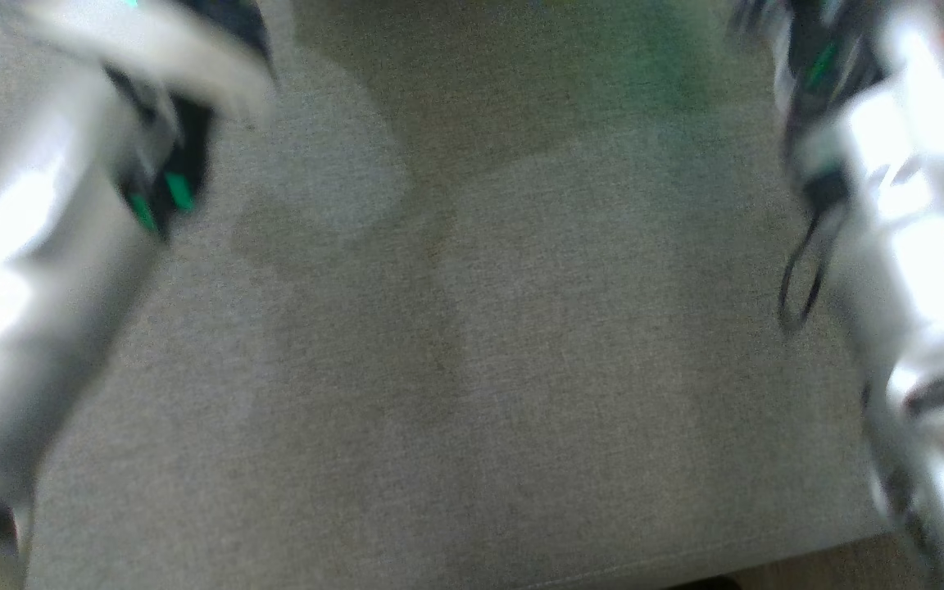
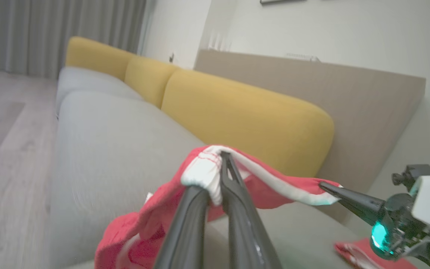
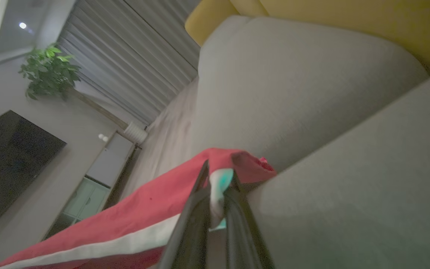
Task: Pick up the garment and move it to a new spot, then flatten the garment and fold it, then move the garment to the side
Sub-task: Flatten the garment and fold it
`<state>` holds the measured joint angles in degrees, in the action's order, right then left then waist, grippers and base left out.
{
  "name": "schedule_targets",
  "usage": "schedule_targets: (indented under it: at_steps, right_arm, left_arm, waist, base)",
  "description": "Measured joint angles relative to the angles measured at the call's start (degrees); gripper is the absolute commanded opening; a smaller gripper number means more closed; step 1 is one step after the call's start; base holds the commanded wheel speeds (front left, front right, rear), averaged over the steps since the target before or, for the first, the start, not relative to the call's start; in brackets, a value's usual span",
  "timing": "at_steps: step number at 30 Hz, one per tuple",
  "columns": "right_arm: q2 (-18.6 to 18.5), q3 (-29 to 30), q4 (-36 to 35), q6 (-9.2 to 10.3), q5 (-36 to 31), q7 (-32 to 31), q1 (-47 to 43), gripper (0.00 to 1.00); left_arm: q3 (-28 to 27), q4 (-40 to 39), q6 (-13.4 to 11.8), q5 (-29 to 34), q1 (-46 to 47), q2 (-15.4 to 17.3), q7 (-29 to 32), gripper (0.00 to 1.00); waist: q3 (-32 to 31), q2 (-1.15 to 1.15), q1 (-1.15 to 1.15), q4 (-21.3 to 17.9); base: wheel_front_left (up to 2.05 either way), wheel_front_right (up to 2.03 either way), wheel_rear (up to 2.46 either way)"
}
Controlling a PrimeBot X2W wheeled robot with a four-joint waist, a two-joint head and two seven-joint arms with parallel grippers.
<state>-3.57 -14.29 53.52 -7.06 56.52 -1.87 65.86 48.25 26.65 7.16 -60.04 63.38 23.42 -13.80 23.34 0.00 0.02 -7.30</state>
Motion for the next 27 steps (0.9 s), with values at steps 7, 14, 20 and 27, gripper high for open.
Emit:
schedule_targets:
  at_steps: [7,14,20,27]
  right_arm:
    - [-1.5,-3.5,-5.6,0.0,-3.7,1.1,-20.2,0.0]
    - [-7.2,-1.6,-21.0,0.0,-8.1,0.7,-41.8,0.0]
    - [-7.9,8.3,-39.8,-0.02,-11.6,-5.1,-62.0,0.0]
    - [0.5,23.0,-68.1,-0.04,-19.5,-21.9,-75.9,0.0]
  left_arm:
    - [2.9,-6.5,0.4,0.7,-18.6,3.6,-0.5,0.0]
    - [-2.1,-15.6,0.4,6.0,-41.4,2.7,-0.6,0.0]
    - [-3.7,-23.6,-0.9,8.7,-56.7,2.0,-0.5,0.0]
    - [-6.4,-32.3,-1.5,6.8,-61.1,0.9,-0.3,0.0]
  waist:
    - [-2.1,0.0,-0.01,1.9]
    - [-7.9,0.0,-0.04,3.4]
    - [-10.7,0.01,-0.04,5.5]
    - [-9.3,0.01,-0.01,9.2]
  base:
    - [0.0,0.0,0.0]
    - [0.0,0.0,0.0]
    - [0.0,0.0,0.0]
    - [0.0,0.0,0.0]
